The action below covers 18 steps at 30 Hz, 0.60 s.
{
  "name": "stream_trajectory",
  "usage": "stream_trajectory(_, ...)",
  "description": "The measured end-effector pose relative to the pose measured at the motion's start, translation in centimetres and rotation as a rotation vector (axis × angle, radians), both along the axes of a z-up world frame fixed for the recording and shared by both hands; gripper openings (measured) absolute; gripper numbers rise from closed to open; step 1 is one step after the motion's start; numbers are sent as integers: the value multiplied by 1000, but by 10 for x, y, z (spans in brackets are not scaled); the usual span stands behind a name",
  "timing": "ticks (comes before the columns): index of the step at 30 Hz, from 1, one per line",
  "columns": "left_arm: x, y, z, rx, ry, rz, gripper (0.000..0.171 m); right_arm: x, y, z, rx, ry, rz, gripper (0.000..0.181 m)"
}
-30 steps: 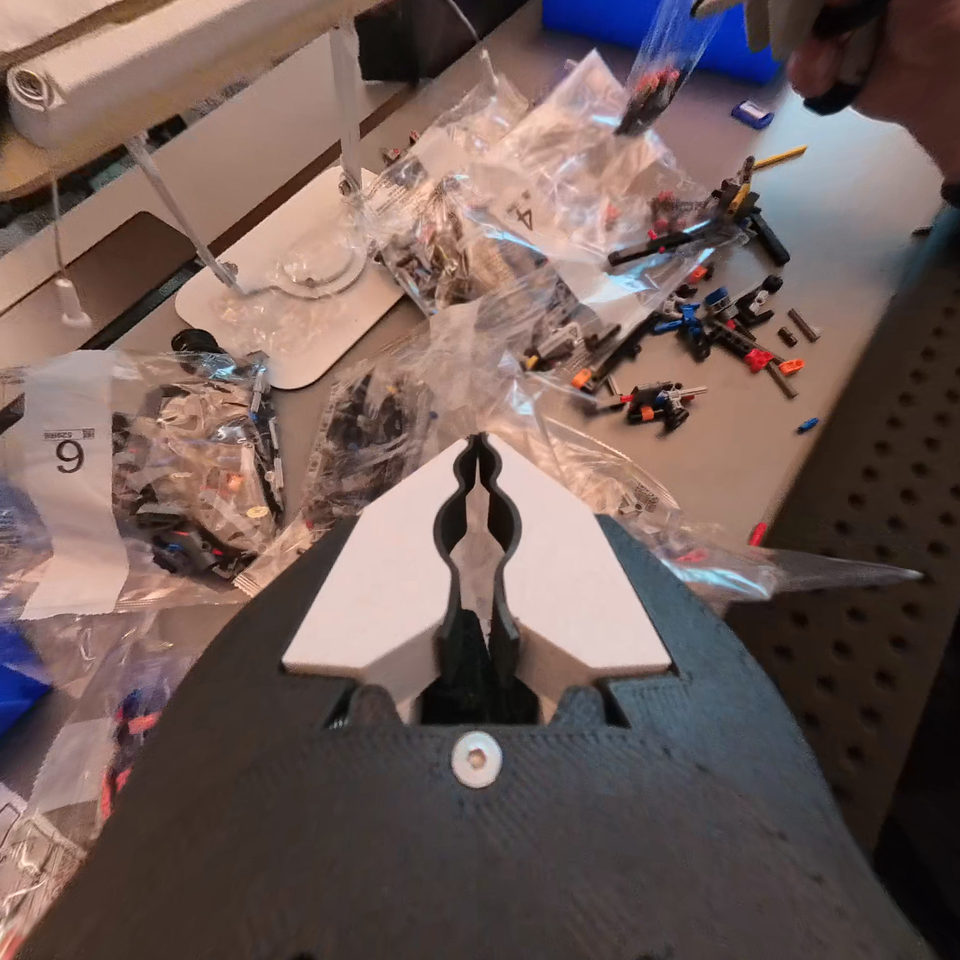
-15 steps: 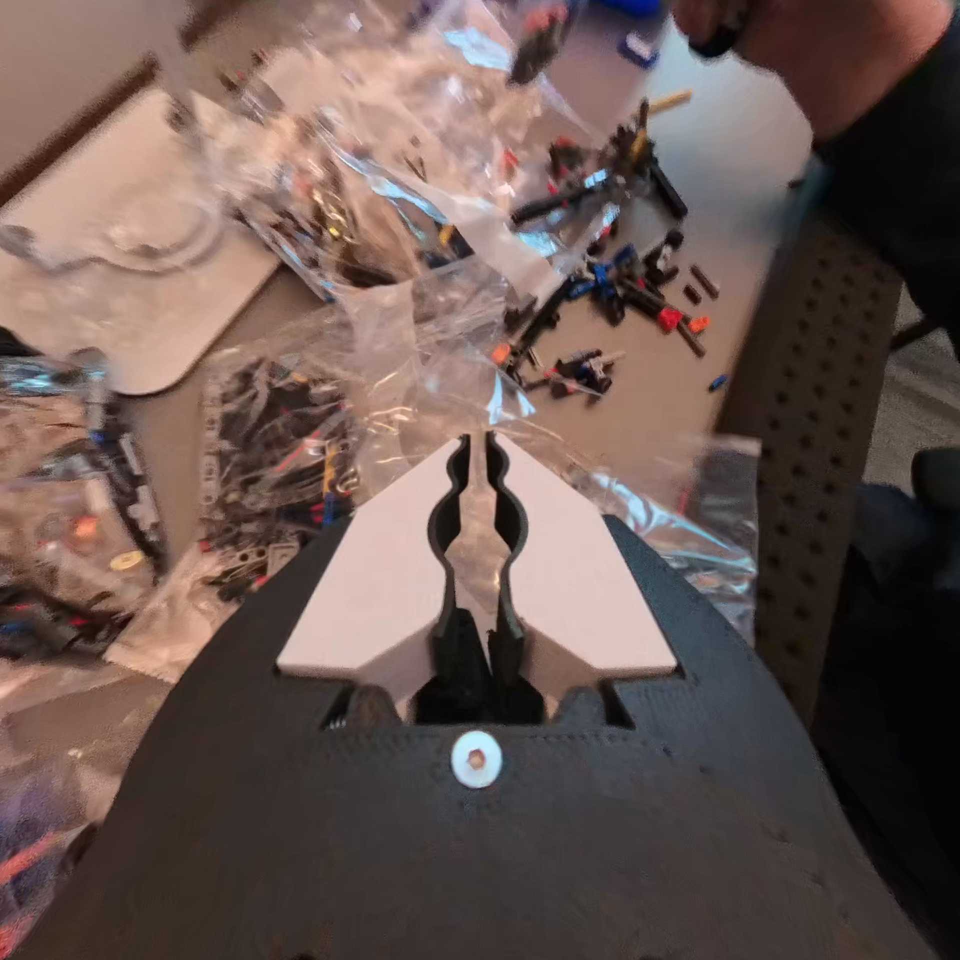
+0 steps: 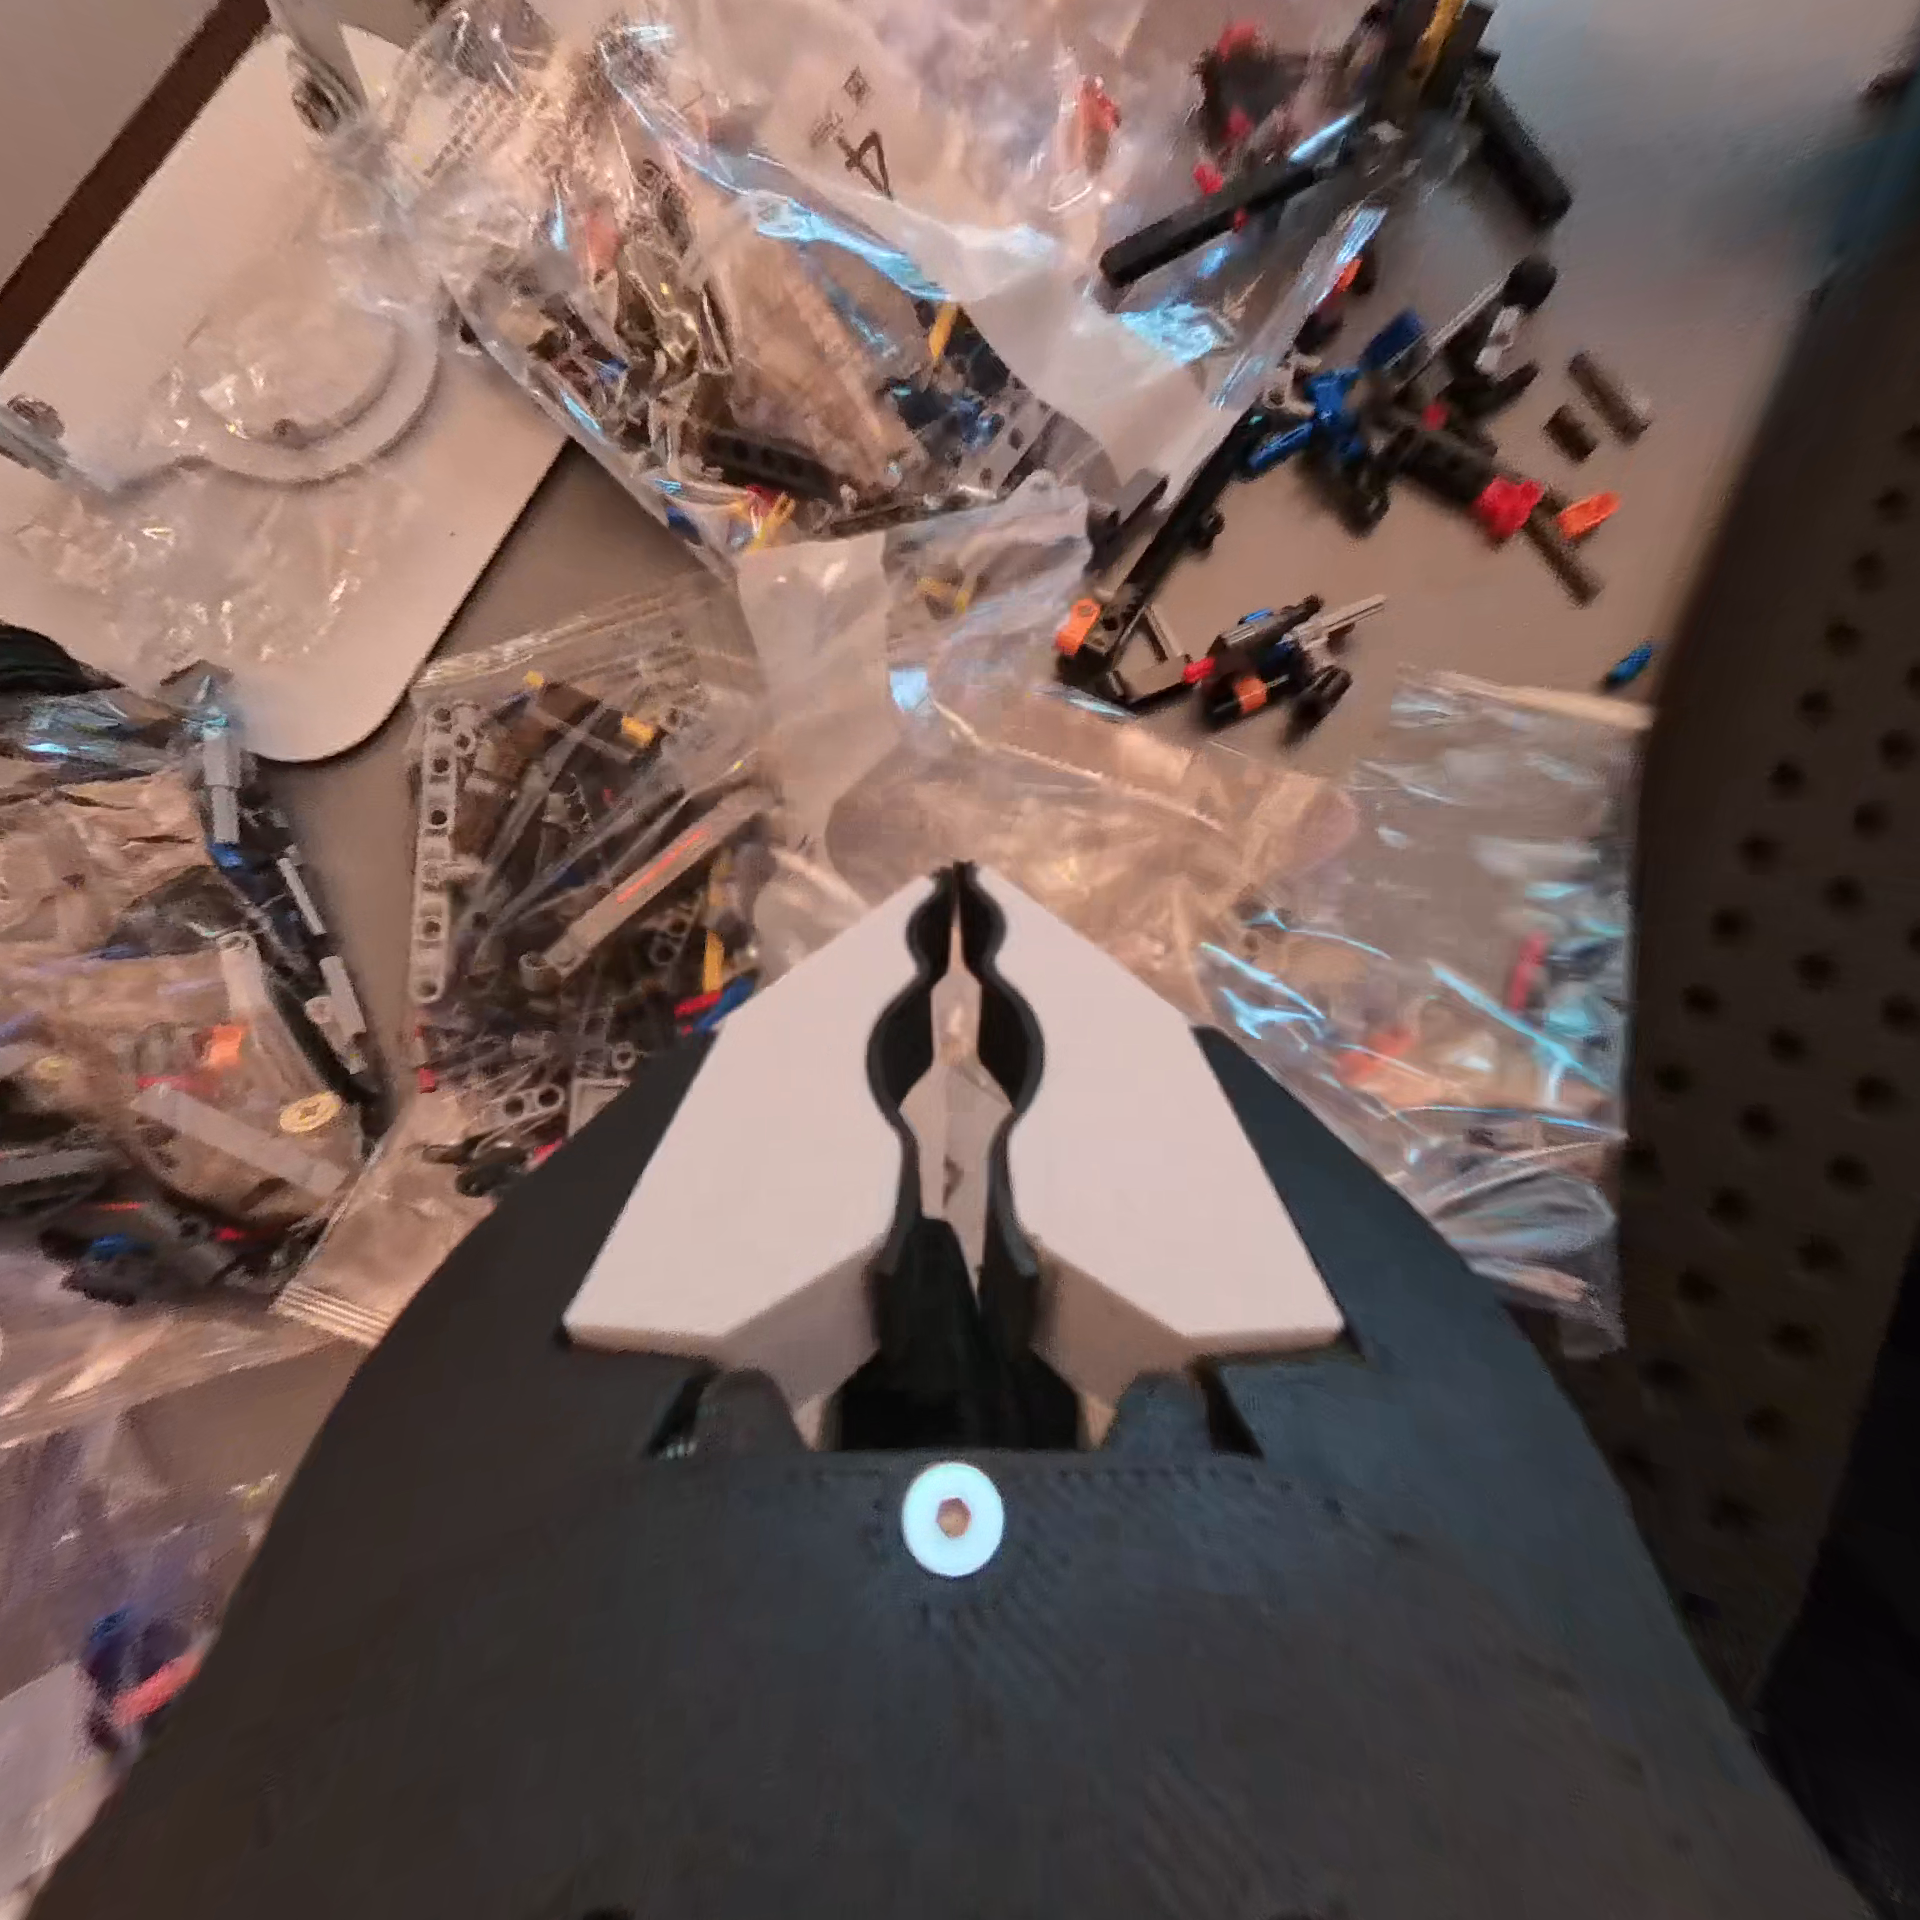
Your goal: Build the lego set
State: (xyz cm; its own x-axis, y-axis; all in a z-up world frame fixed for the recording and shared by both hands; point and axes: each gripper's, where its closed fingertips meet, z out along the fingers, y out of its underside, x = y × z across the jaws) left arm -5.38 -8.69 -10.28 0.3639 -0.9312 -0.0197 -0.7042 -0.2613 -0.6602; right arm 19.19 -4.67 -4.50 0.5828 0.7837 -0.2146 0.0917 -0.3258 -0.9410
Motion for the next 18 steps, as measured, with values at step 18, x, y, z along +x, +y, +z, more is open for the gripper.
stream_trajectory(18, -7, 20, 83, 82, -260, 53, 0, -27, -17, 19, 76, 31, 100, 0)
